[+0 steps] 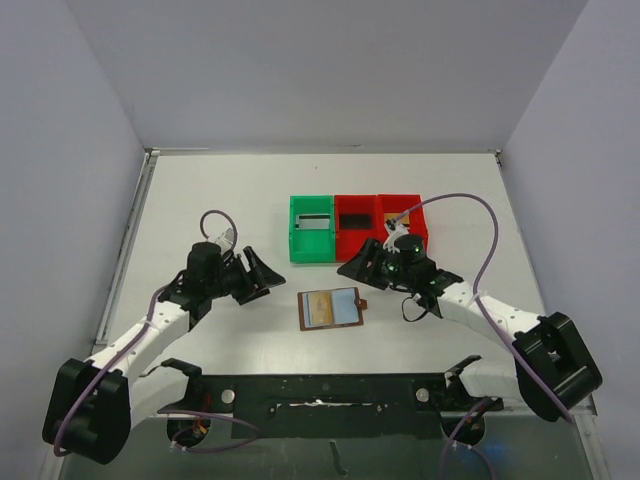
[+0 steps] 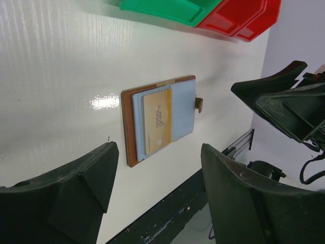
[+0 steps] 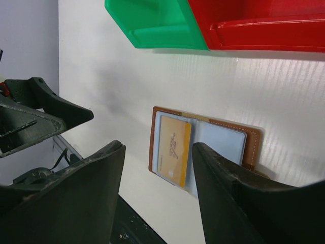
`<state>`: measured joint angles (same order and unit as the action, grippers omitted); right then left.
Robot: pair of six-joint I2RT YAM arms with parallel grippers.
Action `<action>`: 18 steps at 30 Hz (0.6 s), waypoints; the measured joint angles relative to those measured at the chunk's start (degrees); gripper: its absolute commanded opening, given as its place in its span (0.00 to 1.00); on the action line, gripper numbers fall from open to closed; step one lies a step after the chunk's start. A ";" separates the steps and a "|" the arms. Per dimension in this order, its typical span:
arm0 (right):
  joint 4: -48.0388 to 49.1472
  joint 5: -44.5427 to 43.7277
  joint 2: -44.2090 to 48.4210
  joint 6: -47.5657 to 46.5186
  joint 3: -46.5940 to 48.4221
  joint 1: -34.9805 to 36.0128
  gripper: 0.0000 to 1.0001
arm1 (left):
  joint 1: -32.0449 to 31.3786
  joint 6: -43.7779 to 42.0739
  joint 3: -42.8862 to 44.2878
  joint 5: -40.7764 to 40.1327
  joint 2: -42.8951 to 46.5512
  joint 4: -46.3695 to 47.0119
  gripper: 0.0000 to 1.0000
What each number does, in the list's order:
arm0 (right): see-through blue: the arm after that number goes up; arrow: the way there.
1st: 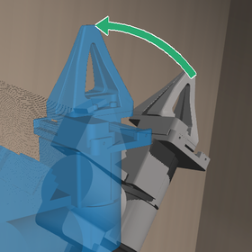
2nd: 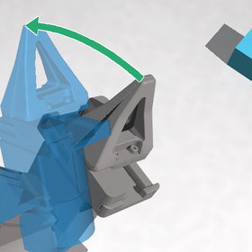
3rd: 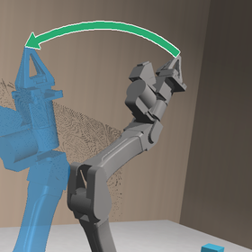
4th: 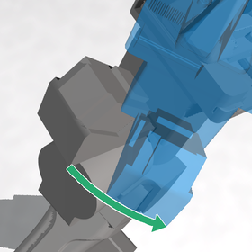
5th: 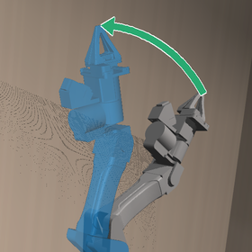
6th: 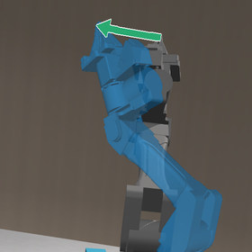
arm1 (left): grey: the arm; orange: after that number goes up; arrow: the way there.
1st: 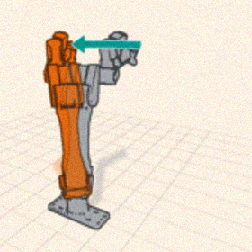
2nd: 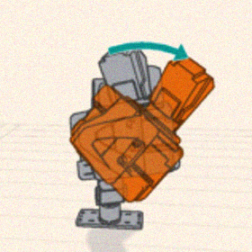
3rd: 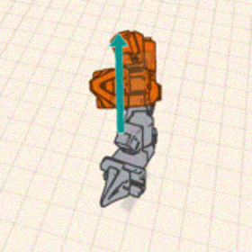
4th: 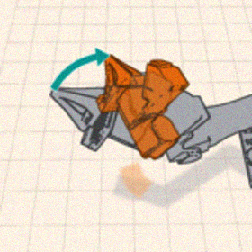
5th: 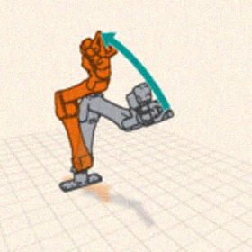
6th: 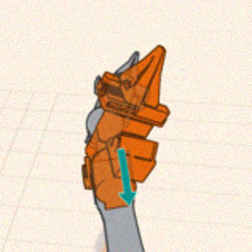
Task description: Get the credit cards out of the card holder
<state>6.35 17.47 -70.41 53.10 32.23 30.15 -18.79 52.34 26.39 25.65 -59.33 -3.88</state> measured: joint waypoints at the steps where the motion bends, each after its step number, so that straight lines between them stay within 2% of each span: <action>1: 0.17 -0.44 -0.72 0.46 0.46 0.50 0.53 | -0.11 0.00 0.13 0.26 -0.57 0.17 0.63; 11: 1.57 -0.81 -8.63 1.70 1.33 3.87 0.44 | -3.39 1.07 1.31 0.76 -5.31 4.42 0.52; 18: 2.82 -0.11 -13.97 2.73 2.29 6.38 0.38 | -8.09 1.64 1.90 -0.48 -8.66 5.95 0.47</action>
<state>9.17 17.37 -84.38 55.83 34.52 36.53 -26.87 53.98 28.29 25.17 -67.99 2.07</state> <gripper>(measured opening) 0.389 0.500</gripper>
